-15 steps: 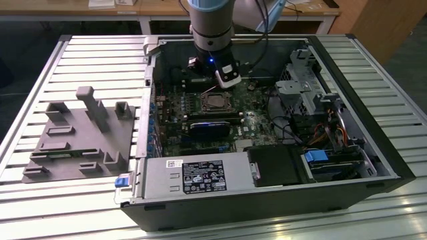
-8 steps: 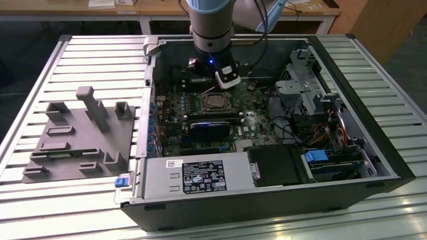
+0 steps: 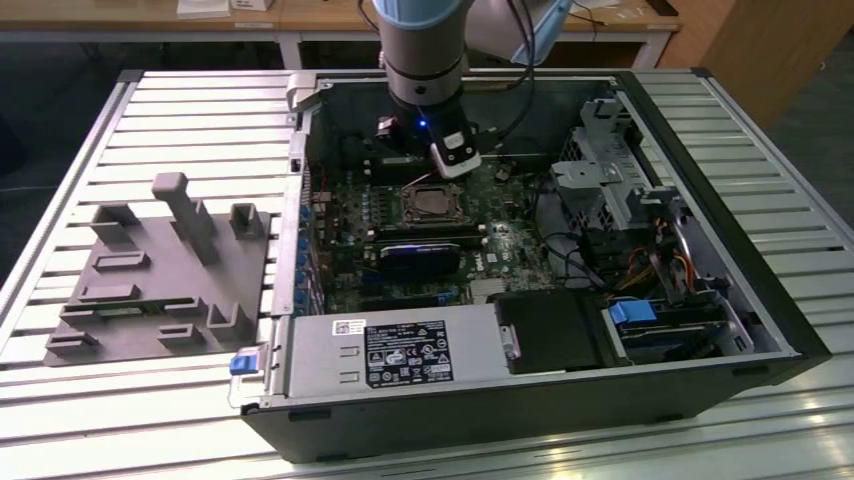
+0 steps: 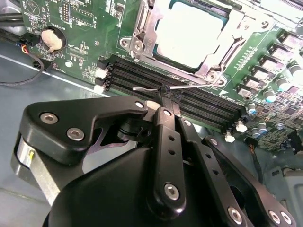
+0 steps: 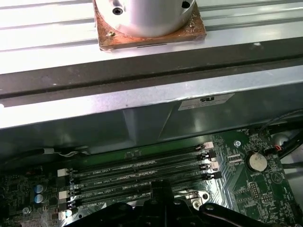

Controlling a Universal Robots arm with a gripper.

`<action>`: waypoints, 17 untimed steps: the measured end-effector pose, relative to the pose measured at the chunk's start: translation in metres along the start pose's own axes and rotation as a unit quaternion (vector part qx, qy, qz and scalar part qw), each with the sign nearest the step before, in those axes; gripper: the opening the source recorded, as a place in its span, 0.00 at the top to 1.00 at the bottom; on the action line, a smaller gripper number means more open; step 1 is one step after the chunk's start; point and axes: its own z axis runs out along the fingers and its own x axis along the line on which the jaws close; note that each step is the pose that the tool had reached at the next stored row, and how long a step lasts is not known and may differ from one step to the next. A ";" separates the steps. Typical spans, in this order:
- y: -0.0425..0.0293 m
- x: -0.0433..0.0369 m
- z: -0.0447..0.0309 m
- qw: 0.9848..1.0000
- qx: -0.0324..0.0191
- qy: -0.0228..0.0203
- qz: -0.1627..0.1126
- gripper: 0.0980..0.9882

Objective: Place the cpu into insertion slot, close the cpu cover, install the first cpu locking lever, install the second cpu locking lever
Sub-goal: 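Install the first cpu locking lever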

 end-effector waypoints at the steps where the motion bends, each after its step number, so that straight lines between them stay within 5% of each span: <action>1: 0.0004 0.0000 0.0005 1.000 0.000 0.000 0.000 0.99; 7: 0.0038 0.0000 0.0030 1.000 0.001 0.000 0.000 0.99; 12: 0.0049 0.0004 0.0047 1.000 0.015 -0.005 -0.003 0.99; 17: 0.0045 0.0006 0.0065 1.000 0.017 -0.007 -0.003 0.99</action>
